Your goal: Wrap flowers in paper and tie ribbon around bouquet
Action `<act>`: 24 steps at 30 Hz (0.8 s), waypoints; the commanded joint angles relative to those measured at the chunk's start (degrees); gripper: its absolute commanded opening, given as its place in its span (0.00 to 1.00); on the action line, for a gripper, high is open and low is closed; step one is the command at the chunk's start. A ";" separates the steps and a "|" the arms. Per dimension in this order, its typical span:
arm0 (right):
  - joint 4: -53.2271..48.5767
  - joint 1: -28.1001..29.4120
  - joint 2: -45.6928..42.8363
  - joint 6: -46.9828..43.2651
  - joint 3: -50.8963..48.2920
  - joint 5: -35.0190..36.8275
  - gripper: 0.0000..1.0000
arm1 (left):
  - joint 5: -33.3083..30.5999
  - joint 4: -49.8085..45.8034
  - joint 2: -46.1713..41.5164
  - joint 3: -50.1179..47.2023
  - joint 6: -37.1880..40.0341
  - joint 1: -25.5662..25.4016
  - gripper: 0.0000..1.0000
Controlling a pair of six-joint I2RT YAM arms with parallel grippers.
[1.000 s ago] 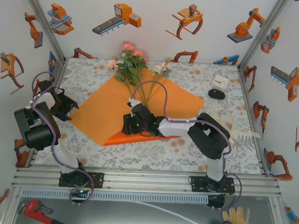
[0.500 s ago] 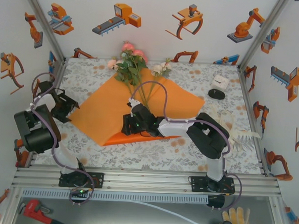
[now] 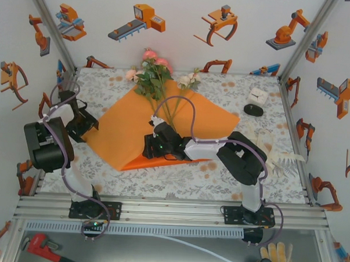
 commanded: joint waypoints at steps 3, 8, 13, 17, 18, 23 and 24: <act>0.49 -0.41 0.05 0.65 -0.71 0.08 0.52 | 6.89 2.19 2.45 -0.73 -0.51 -0.61 0.61; 0.27 -0.42 -0.02 0.70 -0.57 0.17 0.52 | 7.71 2.25 -1.92 -2.12 -0.98 -1.28 0.50; -0.66 -0.54 -0.66 0.45 -0.54 1.20 0.52 | 11.71 0.55 -4.36 -1.50 -1.31 -1.86 0.41; -0.68 -0.64 -1.14 0.59 -0.51 1.53 0.52 | 10.13 -1.38 -7.21 -1.05 -1.62 -4.52 0.30; -0.90 -0.73 -1.33 0.54 -0.56 1.81 0.52 | 10.04 -2.12 -7.73 -0.64 -1.79 -5.34 0.28; -1.50 -1.63 -2.20 1.01 -1.38 6.68 0.52 | 8.41 -4.91 -10.96 0.64 -3.04 -10.30 0.19; -1.29 -1.86 -2.34 0.88 -1.69 8.40 0.52 | 7.78 -5.25 -11.85 0.86 -3.39 -11.42 0.18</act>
